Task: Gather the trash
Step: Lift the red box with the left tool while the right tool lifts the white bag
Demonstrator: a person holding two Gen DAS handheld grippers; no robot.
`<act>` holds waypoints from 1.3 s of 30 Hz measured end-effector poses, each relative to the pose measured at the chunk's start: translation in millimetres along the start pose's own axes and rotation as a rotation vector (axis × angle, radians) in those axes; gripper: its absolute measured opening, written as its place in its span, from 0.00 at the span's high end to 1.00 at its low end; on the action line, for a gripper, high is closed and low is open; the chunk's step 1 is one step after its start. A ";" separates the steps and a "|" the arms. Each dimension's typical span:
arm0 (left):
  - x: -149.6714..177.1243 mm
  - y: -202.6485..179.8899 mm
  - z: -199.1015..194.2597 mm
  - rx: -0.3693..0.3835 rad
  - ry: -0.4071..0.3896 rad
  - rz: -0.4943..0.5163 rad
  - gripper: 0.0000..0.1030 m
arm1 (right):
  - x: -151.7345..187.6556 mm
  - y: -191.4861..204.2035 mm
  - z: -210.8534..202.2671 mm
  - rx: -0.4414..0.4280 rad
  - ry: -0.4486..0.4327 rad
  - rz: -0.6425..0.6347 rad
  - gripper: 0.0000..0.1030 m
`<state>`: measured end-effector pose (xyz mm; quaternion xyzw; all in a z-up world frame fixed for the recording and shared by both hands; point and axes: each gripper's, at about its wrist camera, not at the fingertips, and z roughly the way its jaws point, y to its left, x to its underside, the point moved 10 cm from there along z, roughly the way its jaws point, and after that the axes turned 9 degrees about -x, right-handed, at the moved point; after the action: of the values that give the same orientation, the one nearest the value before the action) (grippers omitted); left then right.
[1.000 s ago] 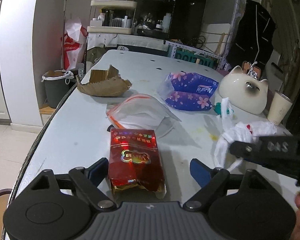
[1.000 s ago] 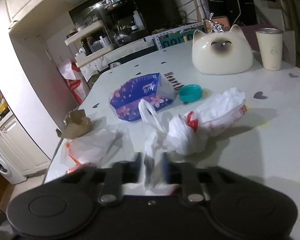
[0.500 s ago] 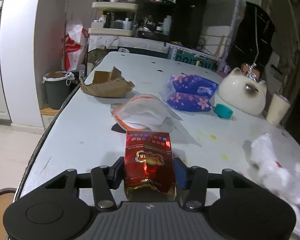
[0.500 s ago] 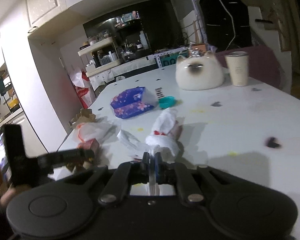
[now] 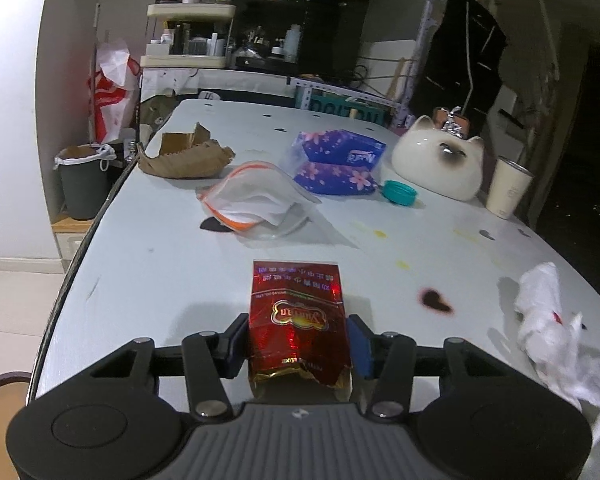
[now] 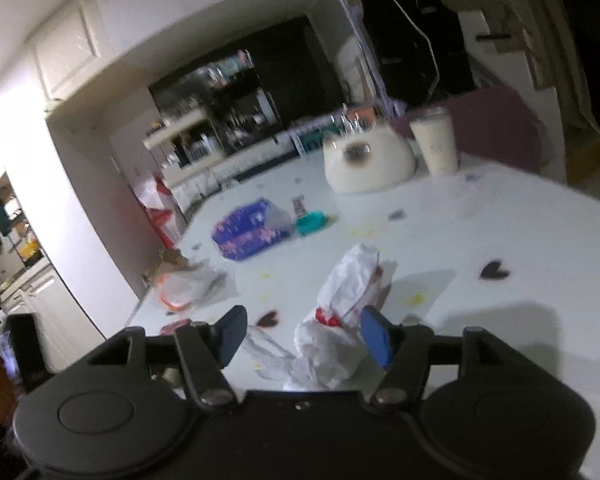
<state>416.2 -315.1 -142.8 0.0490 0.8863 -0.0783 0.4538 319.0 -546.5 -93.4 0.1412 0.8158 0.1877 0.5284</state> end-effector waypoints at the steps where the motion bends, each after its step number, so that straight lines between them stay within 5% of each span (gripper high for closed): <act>1: 1.9 -0.5 -2.1 0.007 0.001 0.003 0.50 | 2.6 -1.3 6.5 0.010 0.004 0.015 0.38; 7: 8.4 -2.3 -10.2 0.008 0.002 0.014 0.50 | 17.5 -5.4 41.4 0.081 0.022 0.093 0.33; 11: 10.0 -2.6 -12.7 0.010 0.002 0.017 0.50 | 31.7 -4.0 54.8 0.084 0.111 0.073 0.47; 28: 17.9 8.7 -59.6 0.043 -0.058 0.039 0.50 | 44.4 40.2 7.5 0.062 0.066 -0.115 0.51; 39: 15.1 48.2 -102.3 0.016 -0.105 0.023 0.50 | 48.6 87.3 -19.4 0.069 0.041 -0.214 0.51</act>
<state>333.5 -248.7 -100.7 0.0586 0.8601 -0.0828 0.5000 284.5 -451.0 -85.8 0.0677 0.8429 0.1050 0.5234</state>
